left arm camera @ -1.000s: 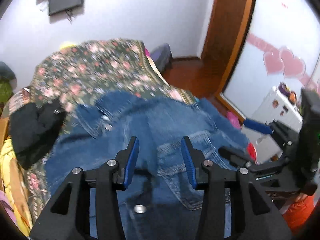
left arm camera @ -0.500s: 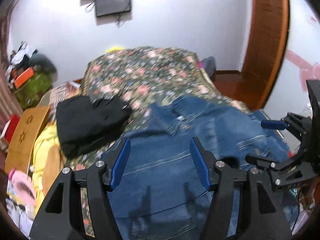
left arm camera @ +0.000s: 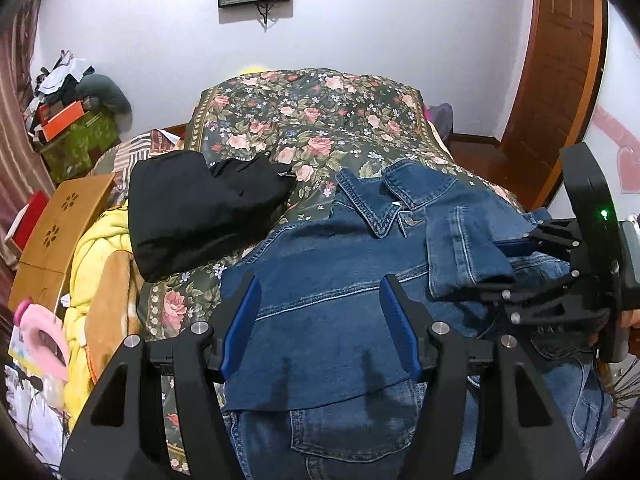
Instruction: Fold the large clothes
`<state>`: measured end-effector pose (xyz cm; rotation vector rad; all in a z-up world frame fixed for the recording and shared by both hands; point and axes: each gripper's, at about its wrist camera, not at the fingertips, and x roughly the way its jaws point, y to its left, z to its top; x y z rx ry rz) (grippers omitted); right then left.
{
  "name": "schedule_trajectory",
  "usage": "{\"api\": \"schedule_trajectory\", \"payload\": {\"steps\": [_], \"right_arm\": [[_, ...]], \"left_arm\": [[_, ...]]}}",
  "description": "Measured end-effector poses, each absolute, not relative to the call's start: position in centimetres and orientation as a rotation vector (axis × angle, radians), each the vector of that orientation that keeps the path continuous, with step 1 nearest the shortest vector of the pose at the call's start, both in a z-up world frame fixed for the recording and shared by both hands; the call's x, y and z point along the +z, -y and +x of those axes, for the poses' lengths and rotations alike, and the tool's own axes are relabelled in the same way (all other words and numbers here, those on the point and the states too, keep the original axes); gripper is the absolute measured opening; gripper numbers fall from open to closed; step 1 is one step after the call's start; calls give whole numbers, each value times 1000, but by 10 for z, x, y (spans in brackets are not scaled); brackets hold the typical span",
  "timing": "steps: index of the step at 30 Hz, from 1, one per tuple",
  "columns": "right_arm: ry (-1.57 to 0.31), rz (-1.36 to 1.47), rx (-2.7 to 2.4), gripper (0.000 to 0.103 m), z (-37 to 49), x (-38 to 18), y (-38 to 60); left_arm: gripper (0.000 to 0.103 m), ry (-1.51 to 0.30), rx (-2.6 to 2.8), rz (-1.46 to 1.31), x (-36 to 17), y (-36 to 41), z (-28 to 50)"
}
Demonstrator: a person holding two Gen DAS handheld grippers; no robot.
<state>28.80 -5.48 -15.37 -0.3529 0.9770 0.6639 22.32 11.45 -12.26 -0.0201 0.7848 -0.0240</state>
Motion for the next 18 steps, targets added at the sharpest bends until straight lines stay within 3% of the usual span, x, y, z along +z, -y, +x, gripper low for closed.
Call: {"api": "schedule_trajectory", "payload": {"steps": [2,5,11,18], "right_arm": [[-979,-306,659,33,291,-151,60],[-947,-203,639,29,290,-138,79],[-922,22,586,28,289,-126,130],[-910,74,453,29,272,-140,180]], "left_arm": [[60,-781,-24,-16,-121,-113,222],[61,-775,-25,-9,-119,-112,221],[61,-830,-18,-31,-135,-114,225],[61,-905,-23,-48,-158,-108,223]]}}
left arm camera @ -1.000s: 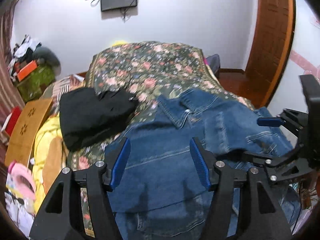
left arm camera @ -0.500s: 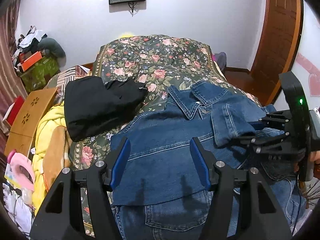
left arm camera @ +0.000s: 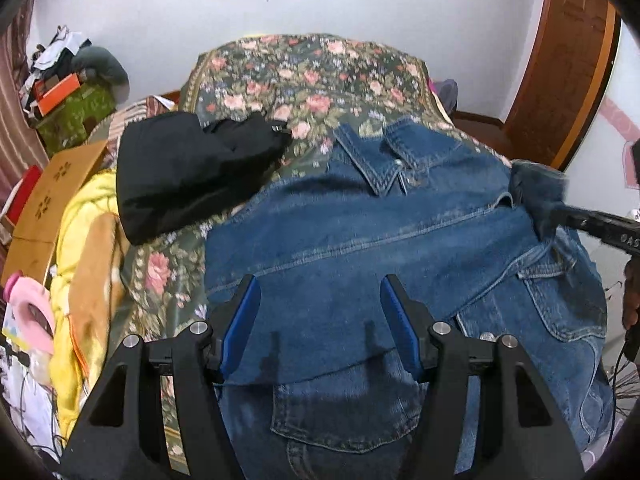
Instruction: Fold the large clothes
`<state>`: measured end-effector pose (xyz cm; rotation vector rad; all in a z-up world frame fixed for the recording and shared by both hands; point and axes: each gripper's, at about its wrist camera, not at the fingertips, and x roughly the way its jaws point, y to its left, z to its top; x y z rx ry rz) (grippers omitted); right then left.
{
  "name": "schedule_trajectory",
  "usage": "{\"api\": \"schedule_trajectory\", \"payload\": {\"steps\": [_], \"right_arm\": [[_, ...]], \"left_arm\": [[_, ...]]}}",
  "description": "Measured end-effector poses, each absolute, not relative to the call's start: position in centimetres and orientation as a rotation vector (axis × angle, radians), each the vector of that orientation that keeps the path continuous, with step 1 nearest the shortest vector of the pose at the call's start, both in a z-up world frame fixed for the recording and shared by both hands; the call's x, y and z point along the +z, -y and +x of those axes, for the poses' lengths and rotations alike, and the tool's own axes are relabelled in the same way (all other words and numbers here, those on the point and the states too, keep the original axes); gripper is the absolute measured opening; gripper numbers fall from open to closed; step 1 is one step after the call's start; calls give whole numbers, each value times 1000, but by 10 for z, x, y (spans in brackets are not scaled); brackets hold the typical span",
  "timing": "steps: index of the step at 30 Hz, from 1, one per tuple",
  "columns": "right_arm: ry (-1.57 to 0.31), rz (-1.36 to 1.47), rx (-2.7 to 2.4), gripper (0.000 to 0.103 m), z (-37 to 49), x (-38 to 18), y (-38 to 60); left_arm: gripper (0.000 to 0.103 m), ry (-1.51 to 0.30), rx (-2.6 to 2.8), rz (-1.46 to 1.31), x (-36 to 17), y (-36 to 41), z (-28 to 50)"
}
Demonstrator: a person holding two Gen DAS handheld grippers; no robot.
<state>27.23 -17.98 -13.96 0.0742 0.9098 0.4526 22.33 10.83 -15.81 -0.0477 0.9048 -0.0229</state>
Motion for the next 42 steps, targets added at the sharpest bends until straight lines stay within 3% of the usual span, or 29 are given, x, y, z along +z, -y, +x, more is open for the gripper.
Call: {"api": "schedule_trajectory", "payload": {"steps": [13,17,19,23,33,42], "right_arm": [[-842,97,291,30,248,-112,256],[-779,154,239,52,244,-93,287],[-769,169,230,58,241,-89,297],[-777,178,200,59,235,-90,316],[-944,473,190,59,221,-160,366],[-1050,769,150,59,226,-222,401]], "left_arm": [[61,-924,-79,-12,-151,-67,231],[61,-899,-128,-3,-137,-44,239],[62,-885,-159,7,-130,-28,244],[64,-877,-209,38,-125,1,251],[64,-893,-278,95,-134,49,256],[64,-927,-280,41,-141,41,260]]}}
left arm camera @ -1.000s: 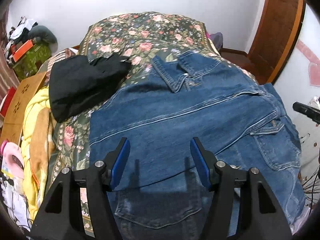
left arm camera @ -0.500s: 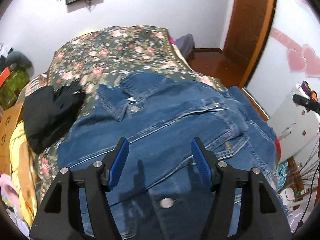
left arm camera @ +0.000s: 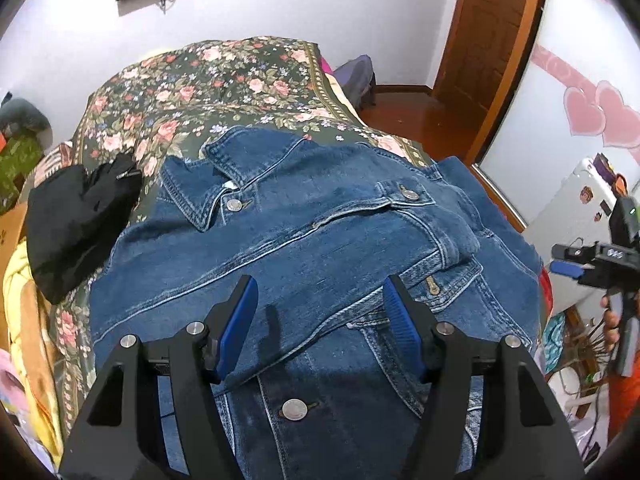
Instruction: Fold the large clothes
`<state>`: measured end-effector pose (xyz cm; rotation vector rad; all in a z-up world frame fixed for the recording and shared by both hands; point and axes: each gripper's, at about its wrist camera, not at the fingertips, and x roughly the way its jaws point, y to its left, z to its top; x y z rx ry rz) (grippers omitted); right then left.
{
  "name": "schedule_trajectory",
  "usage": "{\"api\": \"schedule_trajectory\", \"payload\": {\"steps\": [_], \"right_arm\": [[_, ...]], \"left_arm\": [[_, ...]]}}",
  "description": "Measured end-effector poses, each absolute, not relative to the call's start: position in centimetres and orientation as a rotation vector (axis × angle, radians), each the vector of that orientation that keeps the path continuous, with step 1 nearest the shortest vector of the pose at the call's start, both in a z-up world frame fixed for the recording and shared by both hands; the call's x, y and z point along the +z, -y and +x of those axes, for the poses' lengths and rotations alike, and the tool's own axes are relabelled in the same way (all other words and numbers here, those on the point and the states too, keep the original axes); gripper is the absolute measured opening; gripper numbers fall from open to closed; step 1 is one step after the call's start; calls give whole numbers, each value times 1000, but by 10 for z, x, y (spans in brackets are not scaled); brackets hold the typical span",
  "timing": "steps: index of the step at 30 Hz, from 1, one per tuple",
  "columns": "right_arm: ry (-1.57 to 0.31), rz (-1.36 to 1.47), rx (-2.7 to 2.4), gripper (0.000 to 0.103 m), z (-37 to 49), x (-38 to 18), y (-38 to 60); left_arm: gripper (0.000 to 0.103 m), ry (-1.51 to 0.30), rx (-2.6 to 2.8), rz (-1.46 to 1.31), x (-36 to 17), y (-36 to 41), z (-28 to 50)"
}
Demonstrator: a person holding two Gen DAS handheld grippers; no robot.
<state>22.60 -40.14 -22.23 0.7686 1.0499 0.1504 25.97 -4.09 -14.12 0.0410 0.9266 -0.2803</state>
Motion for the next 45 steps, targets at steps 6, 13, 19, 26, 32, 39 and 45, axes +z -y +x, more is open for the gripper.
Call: {"api": "schedule_trajectory", "payload": {"steps": [6,13,19,26,32,39,45], "right_arm": [[-1012,871,126,59,241,-237,414],[-1049,871,59,48,282,-259,426],[-1010,762,44,16,292,-228,419],[-781,623,201,11,273,-122,390],[-623,437,399,11,260,-48,303],[-762,254,556,11,260,-94,182],[-936,170,536,12,268,-154,143]], "left_arm": [[64,-918,-220,-11,-141,18,253],[64,-952,-142,-91,-153,-15,249],[64,-985,-118,-129,-166,-31,241],[64,-964,-107,-162,-164,-46,239],[64,-939,-120,-168,-160,-51,239],[64,-923,-129,-160,-158,-60,232],[64,-922,-106,-124,-160,-75,219]]}}
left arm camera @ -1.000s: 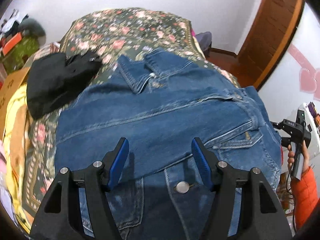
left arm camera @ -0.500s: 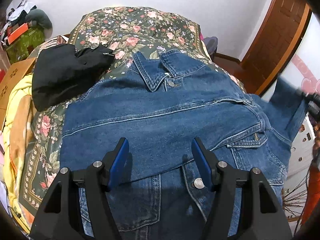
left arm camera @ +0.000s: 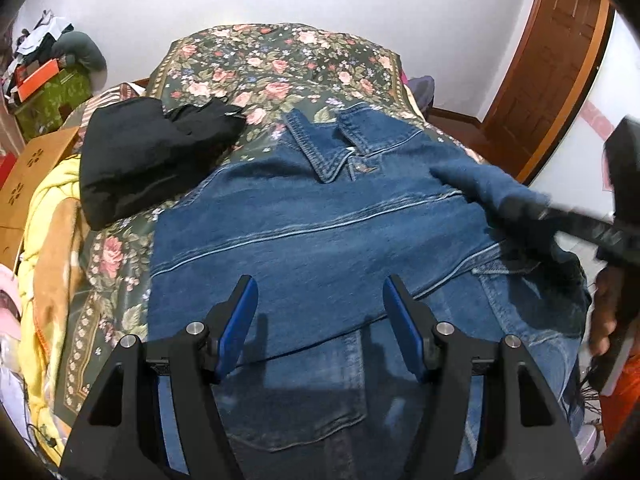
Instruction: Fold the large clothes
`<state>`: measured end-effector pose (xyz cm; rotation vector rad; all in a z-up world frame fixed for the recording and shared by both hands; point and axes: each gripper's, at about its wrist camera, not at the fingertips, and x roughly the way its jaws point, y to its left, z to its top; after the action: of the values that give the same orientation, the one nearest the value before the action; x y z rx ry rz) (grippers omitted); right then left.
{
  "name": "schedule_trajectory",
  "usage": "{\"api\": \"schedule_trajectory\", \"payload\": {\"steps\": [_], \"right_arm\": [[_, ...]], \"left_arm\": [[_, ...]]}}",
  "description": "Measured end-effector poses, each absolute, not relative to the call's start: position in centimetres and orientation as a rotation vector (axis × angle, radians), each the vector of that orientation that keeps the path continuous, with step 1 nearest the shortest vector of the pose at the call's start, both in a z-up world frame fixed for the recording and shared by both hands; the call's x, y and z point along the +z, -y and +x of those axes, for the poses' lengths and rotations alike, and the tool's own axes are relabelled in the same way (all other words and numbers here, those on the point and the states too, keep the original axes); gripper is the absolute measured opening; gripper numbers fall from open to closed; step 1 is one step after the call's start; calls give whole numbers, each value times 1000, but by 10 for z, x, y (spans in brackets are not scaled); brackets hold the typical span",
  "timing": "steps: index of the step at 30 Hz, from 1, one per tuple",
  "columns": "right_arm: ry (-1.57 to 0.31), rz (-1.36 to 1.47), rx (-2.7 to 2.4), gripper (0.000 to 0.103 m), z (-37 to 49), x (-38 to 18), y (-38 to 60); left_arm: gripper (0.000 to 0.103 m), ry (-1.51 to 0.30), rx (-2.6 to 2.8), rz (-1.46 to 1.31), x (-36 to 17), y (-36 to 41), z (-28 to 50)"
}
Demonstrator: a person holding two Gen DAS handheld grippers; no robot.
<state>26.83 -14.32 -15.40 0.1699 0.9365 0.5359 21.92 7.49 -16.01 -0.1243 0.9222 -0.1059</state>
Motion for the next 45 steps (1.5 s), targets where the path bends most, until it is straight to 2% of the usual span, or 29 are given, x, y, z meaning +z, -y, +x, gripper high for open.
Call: {"api": "schedule_trajectory", "payload": {"steps": [7,9,12,16,24,38,45], "right_arm": [[-965,146,522,18,270,-145,150],[-963,137,524,24,263,-137,154],[-921,134,523,40,255,-127,160],[-828,169,453,45,248,-113,183],[-802,325,279,47,266,-114,249],[-1031,770,251,47,304,-204,324],[-1019,828,293,47,324,-212,326]], "left_arm": [[64,-936,-79,-119,-169,-82,215],[64,-934,-77,-117,-169,-81,216],[64,-926,-72,-113,-166,-76,220],[64,-914,-69,-86,-158,-67,228],[64,-890,-84,-46,-145,-39,240],[64,-934,-95,-17,-157,-12,261],[64,-949,-103,-21,-163,-13,263]]}}
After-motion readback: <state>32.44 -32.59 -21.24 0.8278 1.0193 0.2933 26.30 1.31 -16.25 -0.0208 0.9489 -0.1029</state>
